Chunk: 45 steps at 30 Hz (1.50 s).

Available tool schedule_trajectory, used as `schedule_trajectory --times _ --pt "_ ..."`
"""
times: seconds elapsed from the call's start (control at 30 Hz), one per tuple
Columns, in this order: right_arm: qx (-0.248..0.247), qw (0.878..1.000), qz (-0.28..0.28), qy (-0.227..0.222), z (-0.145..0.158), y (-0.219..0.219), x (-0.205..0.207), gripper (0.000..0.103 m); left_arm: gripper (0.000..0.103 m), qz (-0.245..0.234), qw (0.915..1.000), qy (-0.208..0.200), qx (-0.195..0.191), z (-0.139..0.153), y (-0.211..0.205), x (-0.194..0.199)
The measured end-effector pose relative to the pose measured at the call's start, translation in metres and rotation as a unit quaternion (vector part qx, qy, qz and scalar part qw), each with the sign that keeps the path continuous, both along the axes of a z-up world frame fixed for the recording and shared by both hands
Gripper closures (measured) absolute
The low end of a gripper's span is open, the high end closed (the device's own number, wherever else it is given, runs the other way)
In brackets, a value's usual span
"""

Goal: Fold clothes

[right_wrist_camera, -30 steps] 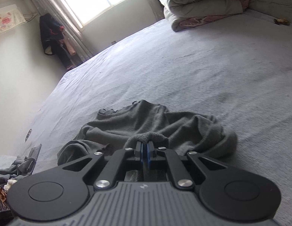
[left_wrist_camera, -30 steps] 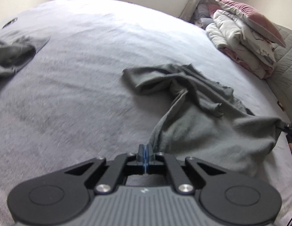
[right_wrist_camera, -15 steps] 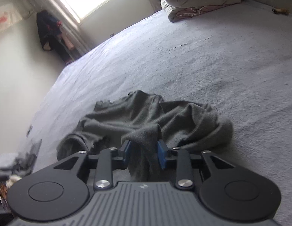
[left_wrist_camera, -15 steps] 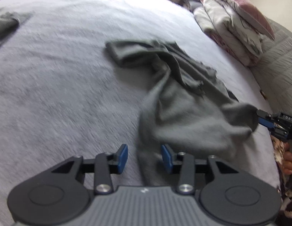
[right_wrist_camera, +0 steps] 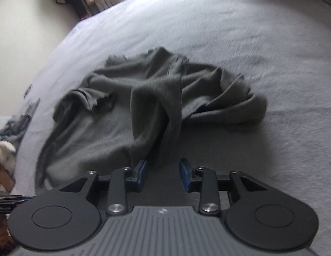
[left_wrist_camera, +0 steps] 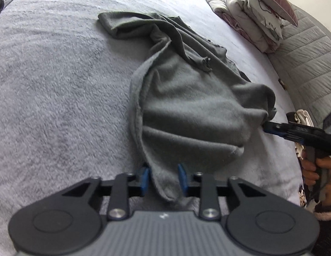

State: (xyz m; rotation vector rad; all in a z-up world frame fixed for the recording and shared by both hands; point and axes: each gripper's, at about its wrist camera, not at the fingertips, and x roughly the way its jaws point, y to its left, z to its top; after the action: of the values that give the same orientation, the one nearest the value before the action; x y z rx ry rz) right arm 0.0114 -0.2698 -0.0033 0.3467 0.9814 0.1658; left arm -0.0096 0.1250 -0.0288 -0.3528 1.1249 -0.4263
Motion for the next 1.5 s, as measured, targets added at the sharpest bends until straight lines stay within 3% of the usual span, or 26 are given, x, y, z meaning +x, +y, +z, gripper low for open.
schedule_trajectory --times 0.1,0.2,0.33,0.63,0.93,1.07,1.3,1.5 --pt "0.003 1.000 -0.009 -0.002 -0.006 0.007 0.006 0.069 0.101 0.005 1.0000 -0.003 0.006 0.000 -0.001 -0.001" --pt "0.015 1.000 -0.019 -0.011 -0.006 0.008 0.009 0.095 0.101 0.009 0.9998 -0.019 0.002 0.007 0.000 -0.004" --pt "0.032 0.999 -0.033 -0.025 0.012 0.004 0.004 0.097 0.101 0.011 0.9984 -0.055 -0.010 0.031 0.002 -0.014" --pt "-0.015 0.998 -0.034 -0.045 0.070 -0.012 -0.036 0.098 0.101 0.025 0.9938 -0.101 -0.041 0.078 0.014 -0.038" --pt "-0.028 0.997 -0.033 -0.057 0.107 -0.029 -0.051 0.098 0.101 0.046 0.9937 -0.095 -0.036 0.074 0.027 -0.045" --pt "-0.040 0.997 -0.044 -0.042 0.097 -0.029 -0.035 0.098 0.101 0.063 0.9948 -0.077 -0.021 0.056 0.035 -0.033" --pt "-0.035 0.996 -0.074 -0.019 0.047 -0.031 -0.001 0.097 0.101 0.087 0.9954 -0.039 0.001 0.018 0.044 -0.009" --pt "-0.027 0.995 -0.094 -0.017 0.013 -0.031 0.017 0.094 0.101 0.091 0.9949 -0.043 0.004 0.001 0.040 0.009"
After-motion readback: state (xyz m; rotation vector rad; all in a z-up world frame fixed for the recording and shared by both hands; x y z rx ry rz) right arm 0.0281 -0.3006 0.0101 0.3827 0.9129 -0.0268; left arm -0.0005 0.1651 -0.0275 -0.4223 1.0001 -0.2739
